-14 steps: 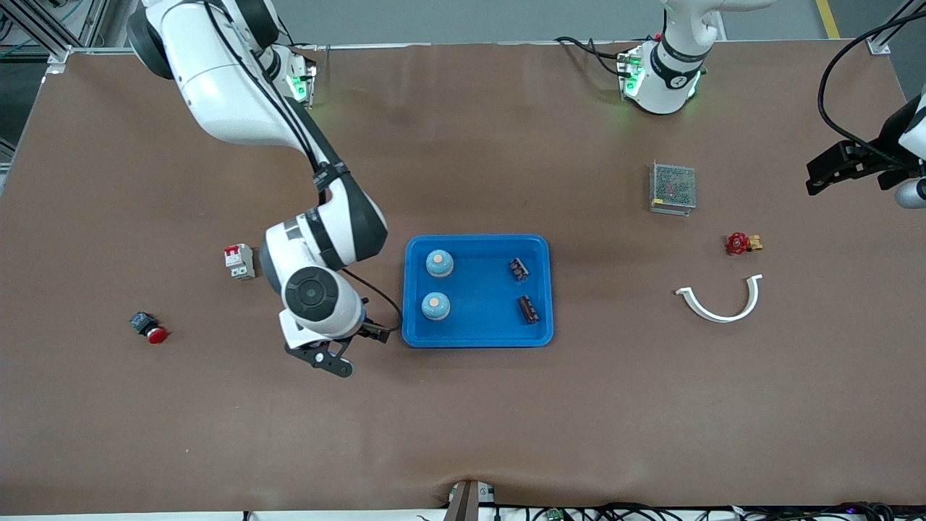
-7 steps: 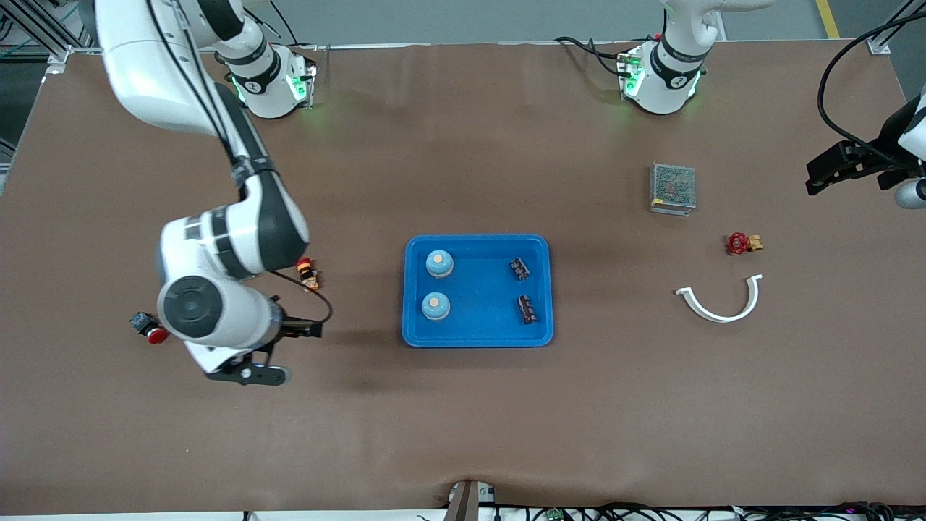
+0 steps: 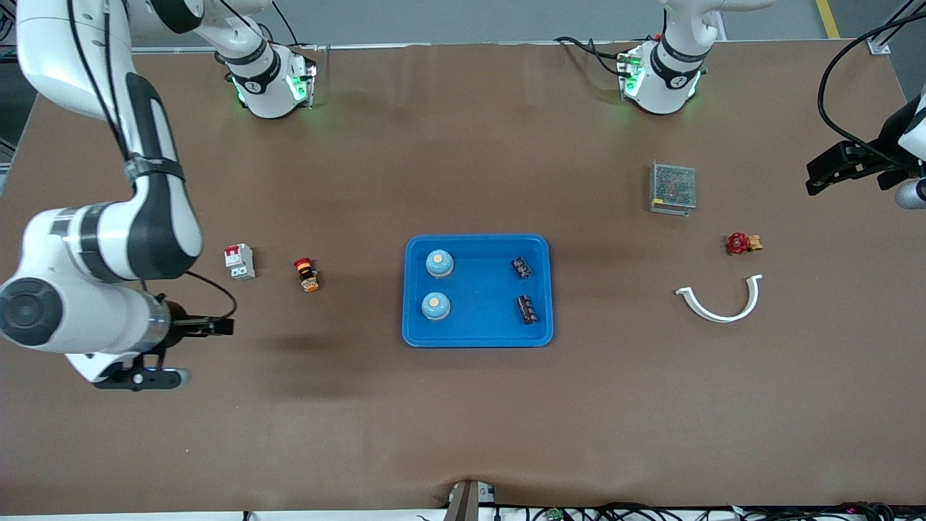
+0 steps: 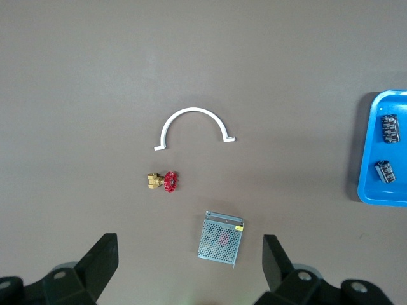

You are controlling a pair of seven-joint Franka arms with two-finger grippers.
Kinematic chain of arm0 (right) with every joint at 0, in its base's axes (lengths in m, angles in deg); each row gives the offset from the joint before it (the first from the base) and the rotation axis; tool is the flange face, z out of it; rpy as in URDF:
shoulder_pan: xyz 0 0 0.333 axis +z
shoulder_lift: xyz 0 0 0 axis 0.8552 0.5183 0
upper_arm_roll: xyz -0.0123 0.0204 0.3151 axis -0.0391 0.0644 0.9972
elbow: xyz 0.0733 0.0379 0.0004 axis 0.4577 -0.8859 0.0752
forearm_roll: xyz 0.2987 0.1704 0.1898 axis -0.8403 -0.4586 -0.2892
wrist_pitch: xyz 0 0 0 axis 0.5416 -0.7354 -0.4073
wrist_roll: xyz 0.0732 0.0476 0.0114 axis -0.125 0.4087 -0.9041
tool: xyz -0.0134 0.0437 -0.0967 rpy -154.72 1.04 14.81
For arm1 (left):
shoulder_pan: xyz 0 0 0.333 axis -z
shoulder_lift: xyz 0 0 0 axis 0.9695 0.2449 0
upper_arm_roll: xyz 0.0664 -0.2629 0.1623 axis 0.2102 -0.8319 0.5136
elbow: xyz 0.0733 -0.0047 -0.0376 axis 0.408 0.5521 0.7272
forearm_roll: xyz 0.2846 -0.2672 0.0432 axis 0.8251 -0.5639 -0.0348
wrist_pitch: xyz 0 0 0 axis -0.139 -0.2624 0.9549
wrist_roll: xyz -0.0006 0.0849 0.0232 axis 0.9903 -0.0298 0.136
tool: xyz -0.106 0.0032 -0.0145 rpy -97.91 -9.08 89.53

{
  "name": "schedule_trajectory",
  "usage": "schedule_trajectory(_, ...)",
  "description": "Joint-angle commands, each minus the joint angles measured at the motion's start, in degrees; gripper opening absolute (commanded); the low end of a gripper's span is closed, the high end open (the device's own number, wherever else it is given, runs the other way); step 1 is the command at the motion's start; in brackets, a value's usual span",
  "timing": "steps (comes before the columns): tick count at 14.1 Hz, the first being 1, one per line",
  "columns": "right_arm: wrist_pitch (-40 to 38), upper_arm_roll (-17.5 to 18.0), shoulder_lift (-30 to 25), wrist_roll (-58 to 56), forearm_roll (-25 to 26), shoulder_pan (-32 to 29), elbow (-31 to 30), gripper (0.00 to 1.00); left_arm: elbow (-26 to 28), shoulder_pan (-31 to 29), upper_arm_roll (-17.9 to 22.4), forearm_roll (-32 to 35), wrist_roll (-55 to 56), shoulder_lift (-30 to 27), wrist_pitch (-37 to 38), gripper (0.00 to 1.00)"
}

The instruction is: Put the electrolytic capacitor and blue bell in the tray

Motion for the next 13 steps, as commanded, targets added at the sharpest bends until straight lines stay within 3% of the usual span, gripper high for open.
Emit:
schedule_trajectory(1,-2.0,1.1,-3.8,-1.0,-0.1,-3.3,-2.7,1.00,0.6,-0.1,0.2,-0.7,0.3,-1.0,0.4,1.00)
schedule_trajectory(8,-12.1,0.9,-18.4,-0.4,0.0,-6.9,-3.2,1.00,0.4,-0.1,0.2,-0.7,0.3,-0.9,0.3,1.00)
schedule_trajectory(13,-15.4,-0.3,-24.4,-0.4,0.1,-7.0,-3.2,1.00,-0.9,0.0,0.2,-0.4,-0.5,-0.4,0.3,1.00)
